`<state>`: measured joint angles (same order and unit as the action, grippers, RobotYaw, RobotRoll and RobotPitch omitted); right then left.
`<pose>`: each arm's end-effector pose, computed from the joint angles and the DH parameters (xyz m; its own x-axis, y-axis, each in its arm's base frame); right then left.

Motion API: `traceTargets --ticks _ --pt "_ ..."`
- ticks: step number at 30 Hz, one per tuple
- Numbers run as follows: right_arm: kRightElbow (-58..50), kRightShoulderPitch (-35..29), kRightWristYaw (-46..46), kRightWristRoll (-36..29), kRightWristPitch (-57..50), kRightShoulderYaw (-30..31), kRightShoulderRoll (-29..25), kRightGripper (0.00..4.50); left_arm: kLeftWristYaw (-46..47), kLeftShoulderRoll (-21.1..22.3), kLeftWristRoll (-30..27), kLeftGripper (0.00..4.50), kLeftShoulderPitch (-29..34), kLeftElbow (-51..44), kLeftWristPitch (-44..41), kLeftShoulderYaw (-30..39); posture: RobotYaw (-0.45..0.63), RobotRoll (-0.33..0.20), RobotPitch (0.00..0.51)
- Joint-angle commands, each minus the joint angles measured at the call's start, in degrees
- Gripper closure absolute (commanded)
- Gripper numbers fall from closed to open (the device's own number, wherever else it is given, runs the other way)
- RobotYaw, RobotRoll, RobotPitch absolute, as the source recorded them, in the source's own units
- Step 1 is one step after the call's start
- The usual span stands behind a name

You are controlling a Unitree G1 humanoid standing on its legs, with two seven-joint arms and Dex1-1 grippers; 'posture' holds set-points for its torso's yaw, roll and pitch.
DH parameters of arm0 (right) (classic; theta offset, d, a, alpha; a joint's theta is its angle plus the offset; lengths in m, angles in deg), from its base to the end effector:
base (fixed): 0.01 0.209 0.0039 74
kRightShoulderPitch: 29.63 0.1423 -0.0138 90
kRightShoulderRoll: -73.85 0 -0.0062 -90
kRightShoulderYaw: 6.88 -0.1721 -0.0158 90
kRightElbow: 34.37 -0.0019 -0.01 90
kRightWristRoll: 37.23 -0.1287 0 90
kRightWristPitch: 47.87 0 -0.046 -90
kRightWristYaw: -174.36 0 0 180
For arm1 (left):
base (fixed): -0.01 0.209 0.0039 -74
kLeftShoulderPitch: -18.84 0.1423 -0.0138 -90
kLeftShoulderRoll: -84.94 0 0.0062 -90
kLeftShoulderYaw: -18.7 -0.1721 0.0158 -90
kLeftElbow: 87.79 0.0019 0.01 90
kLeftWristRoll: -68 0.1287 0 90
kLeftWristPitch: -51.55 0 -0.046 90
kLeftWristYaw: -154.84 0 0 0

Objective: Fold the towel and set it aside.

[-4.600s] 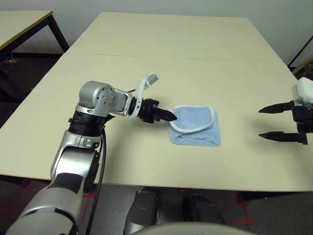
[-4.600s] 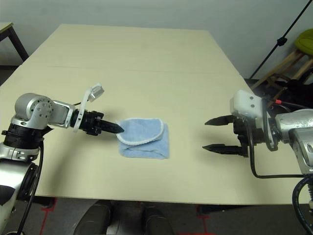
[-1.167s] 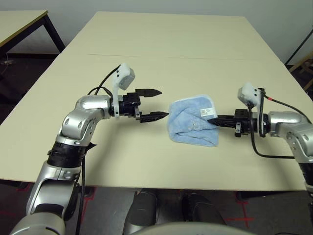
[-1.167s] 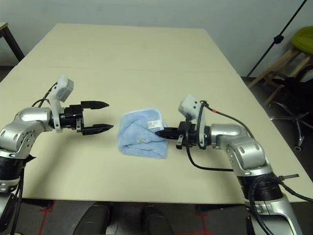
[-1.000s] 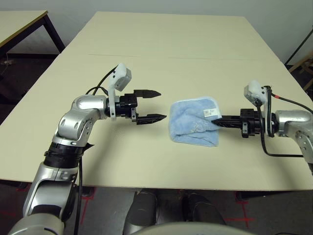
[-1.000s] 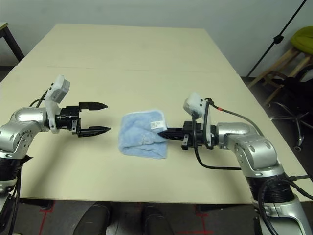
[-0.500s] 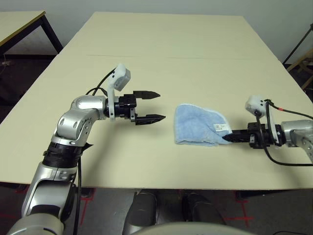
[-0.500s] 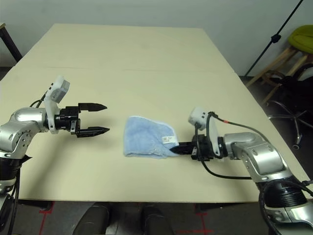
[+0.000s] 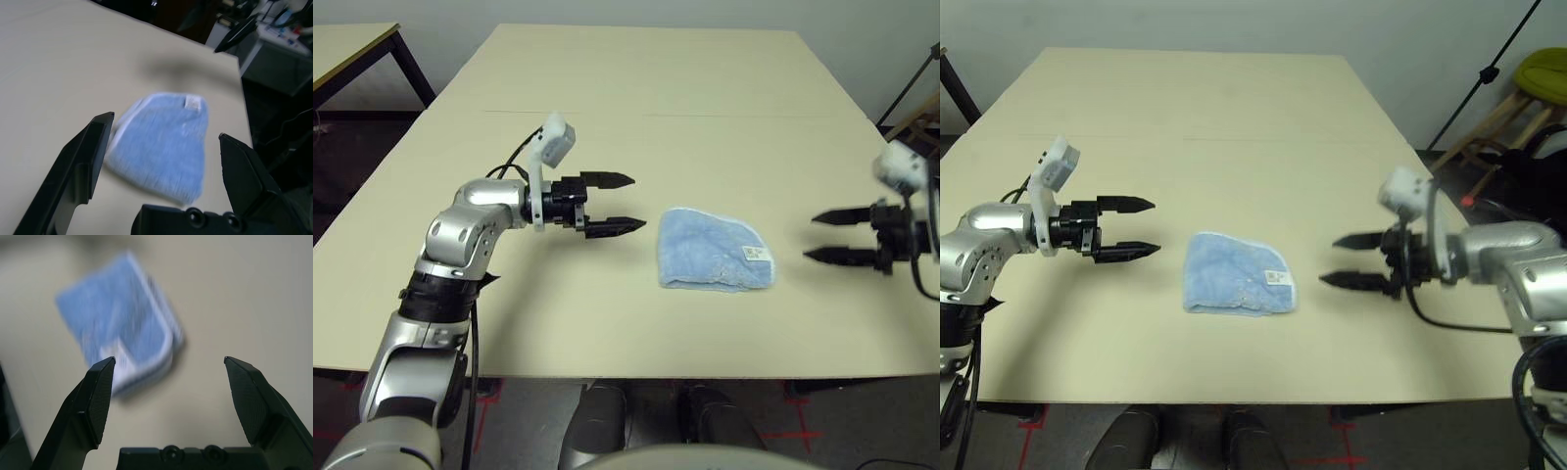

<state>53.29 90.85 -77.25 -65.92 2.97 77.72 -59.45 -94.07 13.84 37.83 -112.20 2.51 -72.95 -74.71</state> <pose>0.2378 -0.2878 0.2510 0.4815 0.7706 -0.4175 -0.8729 0.4642 -0.1500 0.2807 0.1979 0.2222 0.1994 -0.9711 -0.1312 0.9771 0.1870 0.1011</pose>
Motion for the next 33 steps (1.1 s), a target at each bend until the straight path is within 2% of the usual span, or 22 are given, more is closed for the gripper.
traceTargets --ticks 1,2,5,8,16,17,18,19,27,33 --pt "-3.5 1.3 4.4 -0.6 -0.8 0.7 3.8 0.03 1.2 -1.9 -1.7 0.00 -2.3 -0.6 -3.4 -0.8 0.13 0.000 0.126" --pt "-4.1 1.4 5.7 -0.2 -0.6 1.2 5.2 0.03 1.7 -2.7 -0.9 0.00 -3.0 -0.2 -3.2 -1.8 0.14 0.000 0.123" --pt "-5.1 1.1 9.2 0.8 0.0 2.1 8.9 0.00 2.4 -3.9 2.1 0.60 -3.7 1.5 -2.7 -5.2 0.14 0.000 0.121" --pt "-6.7 -0.9 9.9 0.9 0.2 3.0 10.3 0.62 1.8 -4.3 6.6 1.56 -3.0 2.8 0.6 -9.8 0.14 0.000 0.121" --pt "-10.1 -7.5 10.2 1.5 1.3 4.9 10.9 3.60 2.4 -9.7 11.1 4.33 -2.6 6.8 4.1 -14.8 0.13 0.000 0.125" --pt "-10.0 -8.4 10.3 1.9 1.8 5.4 11.0 3.98 2.1 -9.9 11.9 4.50 -2.2 7.6 4.7 -15.6 0.13 0.000 0.125" --pt "-9.7 -9.1 10.3 2.3 2.4 6.0 11.2 4.35 1.7 -10.1 12.6 4.50 -1.8 8.3 5.4 -16.3 0.13 0.000 0.125" --pt "-9.3 -9.8 10.2 3.2 3.4 6.9 11.4 4.44 1.6 -10.4 13.3 4.50 -1.3 9.4 6.1 -17.0 0.12 0.000 0.124" --pt "0.0 -11.2 10.1 11.9 12.1 15.2 15.1 4.44 1.3 -12.2 19.8 4.50 0.8 19.2 13.1 -20.4 0.12 0.000 0.125" --pt "5.5 -10.3 10.0 16.3 16.3 17.6 16.6 4.44 1.1 -13.2 20.9 4.50 1.3 22.8 13.4 -19.4 0.13 0.000 0.125"
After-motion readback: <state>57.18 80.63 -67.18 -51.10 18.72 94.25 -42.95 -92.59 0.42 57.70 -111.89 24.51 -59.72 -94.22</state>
